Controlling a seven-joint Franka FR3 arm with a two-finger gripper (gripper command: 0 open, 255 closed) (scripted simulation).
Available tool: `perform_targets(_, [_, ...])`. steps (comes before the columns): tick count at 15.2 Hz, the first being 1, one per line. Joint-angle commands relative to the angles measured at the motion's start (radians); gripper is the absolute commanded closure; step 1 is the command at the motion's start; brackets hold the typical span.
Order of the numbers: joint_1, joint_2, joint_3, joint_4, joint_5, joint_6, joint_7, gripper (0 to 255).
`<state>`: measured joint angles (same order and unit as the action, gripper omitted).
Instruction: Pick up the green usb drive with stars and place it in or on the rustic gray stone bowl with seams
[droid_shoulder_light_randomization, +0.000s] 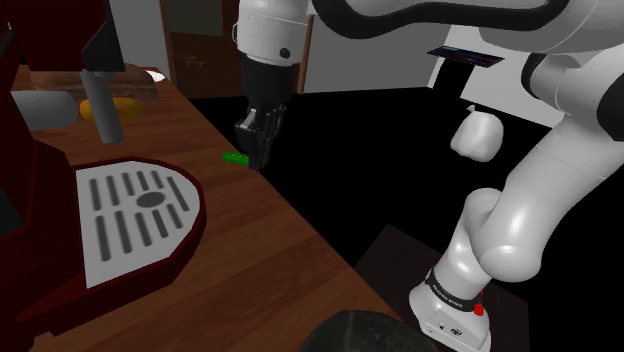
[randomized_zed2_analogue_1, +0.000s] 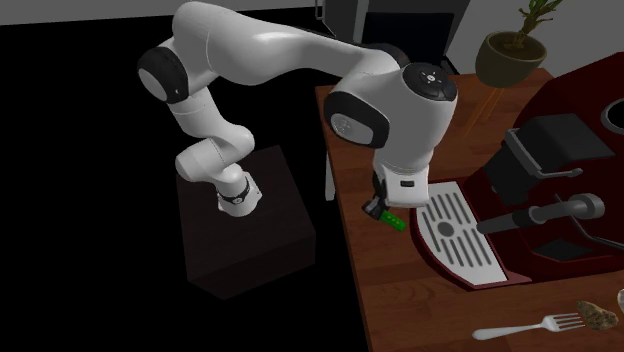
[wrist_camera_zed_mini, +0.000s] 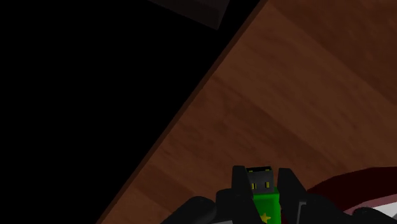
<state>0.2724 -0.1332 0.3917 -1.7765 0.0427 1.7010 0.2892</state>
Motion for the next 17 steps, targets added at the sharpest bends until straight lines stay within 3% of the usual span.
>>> perform_targets(1, [0.0,0.005,0.0,0.033,-0.002,-0.029,0.001,255])
perform_targets(8, [0.0,0.029,0.003,0.146,-0.011,-0.119,0.008,255])
perform_targets(17, [0.075,-0.135,0.085,0.005,0.064,-0.124,0.156,255])
